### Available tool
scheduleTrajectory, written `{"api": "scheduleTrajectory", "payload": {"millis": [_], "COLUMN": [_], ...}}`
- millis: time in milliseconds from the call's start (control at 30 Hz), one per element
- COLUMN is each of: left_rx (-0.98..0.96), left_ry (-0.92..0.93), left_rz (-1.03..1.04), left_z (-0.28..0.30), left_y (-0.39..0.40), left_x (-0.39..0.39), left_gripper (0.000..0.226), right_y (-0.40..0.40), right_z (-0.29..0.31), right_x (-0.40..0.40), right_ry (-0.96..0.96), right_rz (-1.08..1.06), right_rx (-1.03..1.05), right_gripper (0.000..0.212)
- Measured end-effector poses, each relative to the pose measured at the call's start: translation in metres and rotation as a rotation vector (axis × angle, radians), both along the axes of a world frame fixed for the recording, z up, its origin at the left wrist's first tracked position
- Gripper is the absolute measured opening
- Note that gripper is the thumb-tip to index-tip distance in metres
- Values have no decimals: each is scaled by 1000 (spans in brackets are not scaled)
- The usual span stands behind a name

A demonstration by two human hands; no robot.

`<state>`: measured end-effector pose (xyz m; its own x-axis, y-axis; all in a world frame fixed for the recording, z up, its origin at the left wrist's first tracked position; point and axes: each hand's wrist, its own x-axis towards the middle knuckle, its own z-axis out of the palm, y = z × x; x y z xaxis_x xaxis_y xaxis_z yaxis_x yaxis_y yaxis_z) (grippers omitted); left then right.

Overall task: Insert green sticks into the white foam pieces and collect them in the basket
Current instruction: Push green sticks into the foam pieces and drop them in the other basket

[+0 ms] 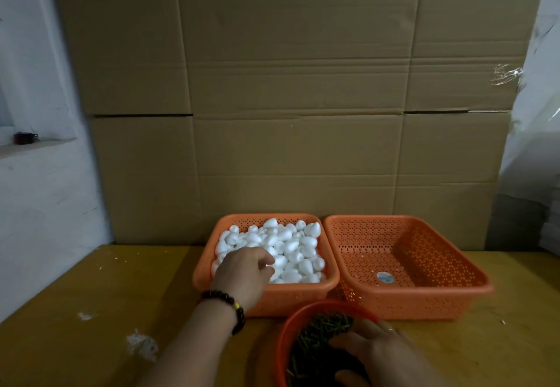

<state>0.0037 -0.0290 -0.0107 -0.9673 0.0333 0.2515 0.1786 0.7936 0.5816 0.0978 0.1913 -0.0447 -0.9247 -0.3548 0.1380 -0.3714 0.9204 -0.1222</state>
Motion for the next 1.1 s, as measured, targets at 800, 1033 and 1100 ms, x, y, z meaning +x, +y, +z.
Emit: {"api": "scheduleTrajectory", "payload": {"millis": [800,1033,1100], "left_rx": [-102,846,1052], "left_ry": [-232,-141,-129], "left_rz": [-161,-158,-198], "left_z": [11,-4,-3], "left_y": [-5,0,3], "left_x": [-50,-13,1], "left_gripper": [10,19,22], "right_y": [-3,-11,-9], "right_z": [-6,7,9], "right_x": [7,8,9], "right_ry": [154,180,154], "right_rz": [28,-26,-45], "right_rx": [-111,-17,-96], "right_gripper": [39,31,34]}}
